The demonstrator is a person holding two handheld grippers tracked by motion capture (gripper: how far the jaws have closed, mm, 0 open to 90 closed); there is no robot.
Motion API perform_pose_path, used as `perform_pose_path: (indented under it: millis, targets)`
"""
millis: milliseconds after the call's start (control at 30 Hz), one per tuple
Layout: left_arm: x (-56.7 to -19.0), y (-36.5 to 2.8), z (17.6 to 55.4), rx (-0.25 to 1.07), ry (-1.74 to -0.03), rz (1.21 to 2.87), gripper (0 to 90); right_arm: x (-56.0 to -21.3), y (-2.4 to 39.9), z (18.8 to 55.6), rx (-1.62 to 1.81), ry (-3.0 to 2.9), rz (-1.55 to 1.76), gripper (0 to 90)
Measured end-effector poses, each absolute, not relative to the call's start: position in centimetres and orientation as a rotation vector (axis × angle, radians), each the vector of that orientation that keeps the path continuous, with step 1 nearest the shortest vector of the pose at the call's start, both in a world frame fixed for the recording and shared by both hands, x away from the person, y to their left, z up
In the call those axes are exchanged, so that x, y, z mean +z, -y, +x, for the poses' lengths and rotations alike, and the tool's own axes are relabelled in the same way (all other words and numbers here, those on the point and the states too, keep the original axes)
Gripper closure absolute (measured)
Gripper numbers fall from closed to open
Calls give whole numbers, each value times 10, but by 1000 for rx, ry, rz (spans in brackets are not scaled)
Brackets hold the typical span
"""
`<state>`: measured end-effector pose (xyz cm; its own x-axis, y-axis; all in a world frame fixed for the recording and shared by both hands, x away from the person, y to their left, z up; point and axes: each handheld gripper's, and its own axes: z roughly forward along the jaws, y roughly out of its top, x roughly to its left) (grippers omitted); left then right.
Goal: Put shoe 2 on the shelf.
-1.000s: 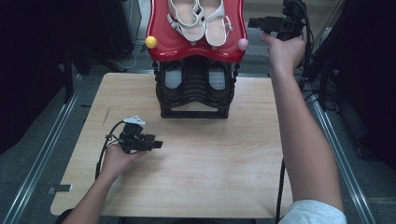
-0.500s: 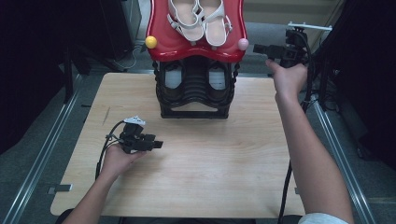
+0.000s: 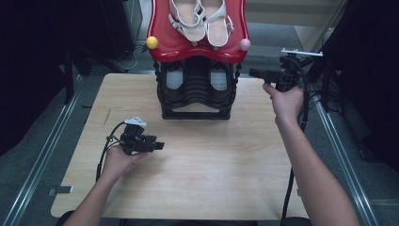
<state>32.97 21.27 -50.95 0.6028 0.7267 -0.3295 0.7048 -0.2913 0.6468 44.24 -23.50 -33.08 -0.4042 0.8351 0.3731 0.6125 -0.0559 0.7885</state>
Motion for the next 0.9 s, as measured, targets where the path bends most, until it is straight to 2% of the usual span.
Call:
perform_pose_path:
  millis: [567,900]
  targets:
    - [-510,-213,330,39,-1128,2050,448,-394,202,383,1492,-2177,1456,444]
    - [-510,-212,330,36,-1132,2053,448,-439,191,364,1478,-2231,1435,438]
